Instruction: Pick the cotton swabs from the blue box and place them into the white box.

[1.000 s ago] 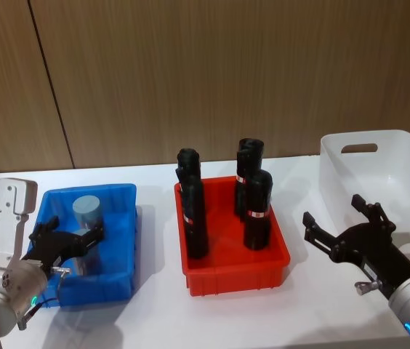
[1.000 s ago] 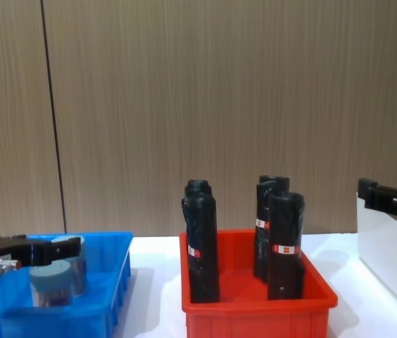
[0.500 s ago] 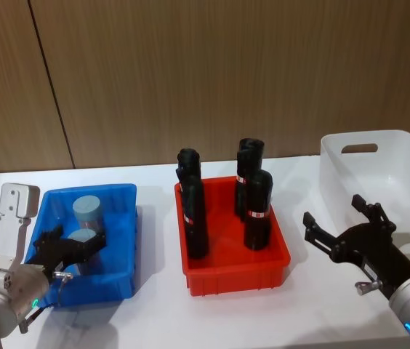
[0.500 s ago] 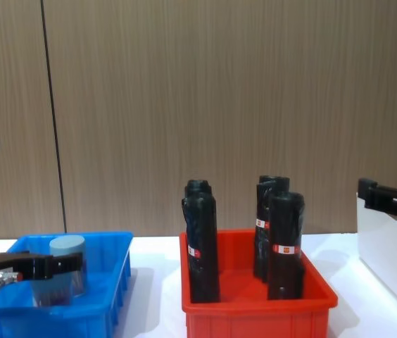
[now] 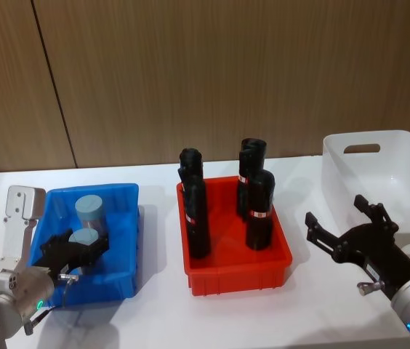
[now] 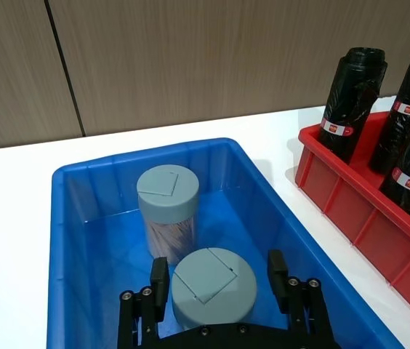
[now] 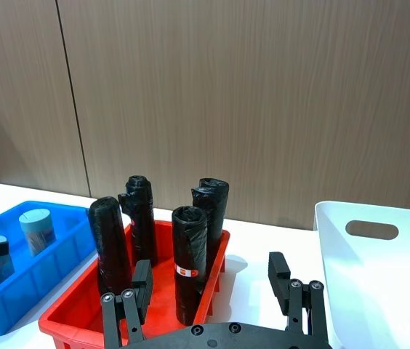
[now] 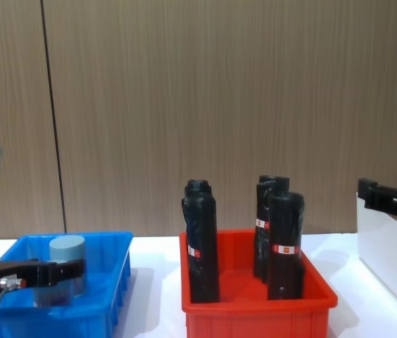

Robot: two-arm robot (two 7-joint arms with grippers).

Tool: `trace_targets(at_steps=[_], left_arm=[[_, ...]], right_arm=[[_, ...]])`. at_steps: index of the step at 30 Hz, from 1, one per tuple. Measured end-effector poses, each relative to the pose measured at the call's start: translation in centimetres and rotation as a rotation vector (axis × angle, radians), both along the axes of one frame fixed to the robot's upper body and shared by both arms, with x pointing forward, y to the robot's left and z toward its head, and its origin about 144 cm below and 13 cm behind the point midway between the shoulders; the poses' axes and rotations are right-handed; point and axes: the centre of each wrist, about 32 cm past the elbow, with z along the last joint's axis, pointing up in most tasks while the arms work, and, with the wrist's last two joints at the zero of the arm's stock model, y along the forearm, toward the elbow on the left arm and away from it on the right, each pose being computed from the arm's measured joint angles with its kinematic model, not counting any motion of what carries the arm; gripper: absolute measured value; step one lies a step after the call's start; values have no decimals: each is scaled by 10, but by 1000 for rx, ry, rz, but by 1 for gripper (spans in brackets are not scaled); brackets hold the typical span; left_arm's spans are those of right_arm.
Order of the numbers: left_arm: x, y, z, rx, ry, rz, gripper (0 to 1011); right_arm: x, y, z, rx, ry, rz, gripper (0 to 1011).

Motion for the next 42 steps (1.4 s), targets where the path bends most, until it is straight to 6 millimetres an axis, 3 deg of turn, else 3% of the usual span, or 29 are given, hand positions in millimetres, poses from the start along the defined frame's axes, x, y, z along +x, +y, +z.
trace_targets(at_steps=[7,19,42], left_arm=[[-2,-1,2,4,3,-2,670],[-6,-5,17,31,-46,-14,669],[-9,-31,84,30,-270,-246,669]], right_arm=[[0,0,0,0,0,0,1001],[0,0,0,0,0,0,1002],[0,0,0,0,0,0,1002]])
